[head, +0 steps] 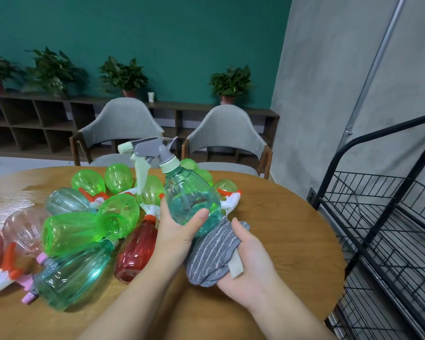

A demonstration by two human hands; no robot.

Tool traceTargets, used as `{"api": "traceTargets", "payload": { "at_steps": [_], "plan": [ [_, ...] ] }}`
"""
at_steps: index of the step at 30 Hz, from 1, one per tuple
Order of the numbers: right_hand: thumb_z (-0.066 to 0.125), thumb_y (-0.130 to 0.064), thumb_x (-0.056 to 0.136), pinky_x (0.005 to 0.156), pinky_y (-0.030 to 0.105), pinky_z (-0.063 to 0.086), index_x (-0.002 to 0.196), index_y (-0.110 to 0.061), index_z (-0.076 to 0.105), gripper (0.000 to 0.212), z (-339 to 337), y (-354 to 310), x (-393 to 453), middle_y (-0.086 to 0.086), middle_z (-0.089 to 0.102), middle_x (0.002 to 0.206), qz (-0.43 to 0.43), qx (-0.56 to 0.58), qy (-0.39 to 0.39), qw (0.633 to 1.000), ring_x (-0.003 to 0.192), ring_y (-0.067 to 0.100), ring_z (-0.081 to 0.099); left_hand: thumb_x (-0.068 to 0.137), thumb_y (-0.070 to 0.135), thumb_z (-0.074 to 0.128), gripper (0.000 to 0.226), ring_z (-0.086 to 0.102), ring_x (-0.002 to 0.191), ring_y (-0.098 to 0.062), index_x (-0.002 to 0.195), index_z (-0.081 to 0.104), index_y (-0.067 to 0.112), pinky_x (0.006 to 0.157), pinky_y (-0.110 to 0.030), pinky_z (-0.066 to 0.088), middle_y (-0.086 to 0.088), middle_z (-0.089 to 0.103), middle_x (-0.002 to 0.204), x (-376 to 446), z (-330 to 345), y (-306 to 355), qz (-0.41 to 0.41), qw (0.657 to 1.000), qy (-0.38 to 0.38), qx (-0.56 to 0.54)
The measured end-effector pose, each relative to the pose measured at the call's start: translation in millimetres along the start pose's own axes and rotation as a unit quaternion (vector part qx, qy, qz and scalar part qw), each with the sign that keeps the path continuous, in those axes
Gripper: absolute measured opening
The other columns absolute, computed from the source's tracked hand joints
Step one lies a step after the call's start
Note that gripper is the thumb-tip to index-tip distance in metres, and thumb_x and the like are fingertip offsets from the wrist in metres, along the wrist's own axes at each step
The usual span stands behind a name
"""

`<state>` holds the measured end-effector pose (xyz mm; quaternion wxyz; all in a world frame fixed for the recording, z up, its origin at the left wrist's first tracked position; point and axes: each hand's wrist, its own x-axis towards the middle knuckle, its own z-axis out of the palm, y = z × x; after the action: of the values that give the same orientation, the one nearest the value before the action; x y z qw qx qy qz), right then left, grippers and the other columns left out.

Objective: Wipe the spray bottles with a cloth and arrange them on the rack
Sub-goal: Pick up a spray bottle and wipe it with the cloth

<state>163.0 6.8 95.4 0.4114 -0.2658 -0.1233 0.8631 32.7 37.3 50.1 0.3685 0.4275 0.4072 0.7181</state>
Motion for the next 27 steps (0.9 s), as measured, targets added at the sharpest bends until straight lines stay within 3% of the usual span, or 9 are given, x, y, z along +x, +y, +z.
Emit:
{"api": "traceTargets", "payload": {
  "at_steps": [4,7,10,13,17,20,22,25,27],
  "plan": [
    [0.046,-0.040,0.097,0.102,0.053,0.039,0.119,0.001,0.062,0.049,-3,-16,-5,0.027,0.065,0.114,-0.030,-0.006,0.012,0.999,0.111,0.040,0.059,0.051,0.040,0.081,0.075,0.067,0.104,-0.014,0.118,0.049,0.029,0.085,-0.025,0.053,0.001,0.069,0.113,2,-9,0,-0.003,1.000,0.021,-0.014],
    [0.043,-0.041,0.098,0.105,0.056,0.035,0.123,0.002,0.059,0.052,-2,-26,-4,0.030,0.062,0.119,-0.058,0.007,0.009,0.998,0.116,0.043,0.055,0.052,0.038,0.081,0.075,0.066,0.109,-0.020,0.120,0.051,0.026,0.089,-0.032,0.053,-0.004,0.069,0.117,-4,-11,0,-0.012,1.000,-0.005,-0.003],
    [0.041,-0.040,0.099,0.093,0.056,0.042,0.117,0.001,0.061,0.049,0,-28,0,0.032,0.064,0.113,-0.083,0.017,0.011,0.996,0.110,0.045,0.057,0.053,0.035,0.080,0.081,0.068,0.107,-0.021,0.126,0.049,0.019,0.087,-0.030,0.056,-0.006,0.071,0.115,-12,-7,1,-0.033,0.998,-0.059,0.013],
    [0.042,-0.037,0.099,0.085,0.055,0.046,0.108,-0.002,0.063,0.042,-1,-28,7,0.027,0.069,0.102,-0.115,0.009,0.061,0.991,0.100,0.043,0.061,0.050,0.033,0.081,0.089,0.069,0.105,-0.019,0.130,0.047,0.017,0.083,-0.028,0.056,-0.002,0.073,0.112,-19,-5,1,-0.085,0.990,-0.108,0.016],
    [0.047,-0.033,0.098,0.081,0.047,0.049,0.119,-0.008,0.056,0.034,1,-36,9,0.016,0.066,0.107,-0.220,-0.013,0.127,0.967,0.098,0.032,0.061,0.051,0.029,0.083,0.087,0.068,0.106,-0.027,0.130,0.050,0.018,0.086,-0.036,0.055,-0.009,0.071,0.115,-25,-11,0,-0.152,0.977,-0.147,-0.001],
    [0.051,-0.030,0.096,0.094,0.040,0.046,0.122,-0.013,0.055,0.031,11,-45,8,0.009,0.063,0.119,-0.317,-0.097,0.137,0.934,0.110,0.023,0.059,0.050,0.024,0.083,0.083,0.071,0.098,-0.028,0.127,0.052,0.021,0.073,-0.035,0.057,-0.011,0.073,0.110,-31,-16,-3,-0.211,0.962,-0.171,-0.040],
    [0.052,-0.034,0.095,0.095,0.033,0.042,0.120,-0.018,0.054,0.029,23,-46,6,0.001,0.061,0.118,-0.364,-0.210,0.137,0.897,0.110,0.014,0.057,0.053,0.025,0.082,0.082,0.069,0.103,-0.031,0.129,0.051,0.023,0.076,-0.040,0.057,-0.013,0.070,0.116,-33,-17,-3,-0.231,0.953,-0.194,-0.044],
    [0.049,-0.038,0.097,0.082,0.014,0.041,0.110,-0.024,0.054,0.020,35,-40,5,-0.011,0.059,0.105,-0.429,-0.366,0.101,0.820,0.092,-0.008,0.053,0.055,0.025,0.081,0.083,0.068,0.107,-0.031,0.132,0.050,0.021,0.080,-0.038,0.056,-0.012,0.069,0.120,-35,-13,-5,-0.234,0.947,-0.217,-0.034],
    [0.045,-0.034,0.100,0.089,0.003,0.036,0.124,-0.027,0.051,0.026,41,-32,9,-0.022,0.054,0.118,-0.468,-0.454,0.029,0.758,0.104,-0.019,0.049,0.056,0.025,0.080,0.083,0.068,0.106,-0.027,0.132,0.050,0.019,0.080,-0.033,0.055,-0.011,0.069,0.120,-36,-9,-6,-0.228,0.945,-0.233,-0.023]
  ]
}}
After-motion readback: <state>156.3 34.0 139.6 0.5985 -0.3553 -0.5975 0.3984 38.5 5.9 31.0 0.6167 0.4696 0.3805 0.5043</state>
